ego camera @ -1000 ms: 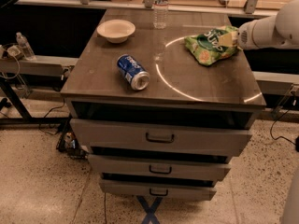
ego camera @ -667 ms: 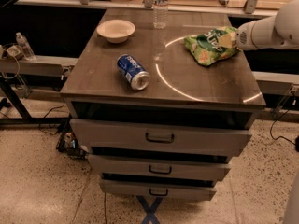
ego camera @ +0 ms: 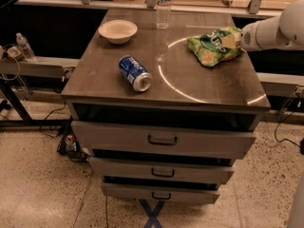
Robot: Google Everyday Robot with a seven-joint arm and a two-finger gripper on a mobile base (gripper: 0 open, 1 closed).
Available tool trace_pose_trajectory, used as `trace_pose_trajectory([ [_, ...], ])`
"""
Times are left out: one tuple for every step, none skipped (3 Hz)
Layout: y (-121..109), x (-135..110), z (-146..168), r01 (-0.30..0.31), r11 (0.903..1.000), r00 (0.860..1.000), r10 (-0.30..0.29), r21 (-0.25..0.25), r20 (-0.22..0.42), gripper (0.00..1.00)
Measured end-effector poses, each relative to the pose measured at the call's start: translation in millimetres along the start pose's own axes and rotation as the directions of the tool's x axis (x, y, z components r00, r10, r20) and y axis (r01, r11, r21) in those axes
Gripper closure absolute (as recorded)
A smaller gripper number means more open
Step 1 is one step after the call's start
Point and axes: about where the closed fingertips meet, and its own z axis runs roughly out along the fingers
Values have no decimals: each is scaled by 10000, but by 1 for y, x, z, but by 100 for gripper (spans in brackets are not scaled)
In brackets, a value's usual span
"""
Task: Pick green rice chip bag
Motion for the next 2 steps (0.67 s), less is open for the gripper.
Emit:
trace_pose_trajectory([
  [0,-1,0,0,10000,10000,0,-1,-1,100],
  [0,-1,-1,0,10000,10000,0,-2,-2,86],
])
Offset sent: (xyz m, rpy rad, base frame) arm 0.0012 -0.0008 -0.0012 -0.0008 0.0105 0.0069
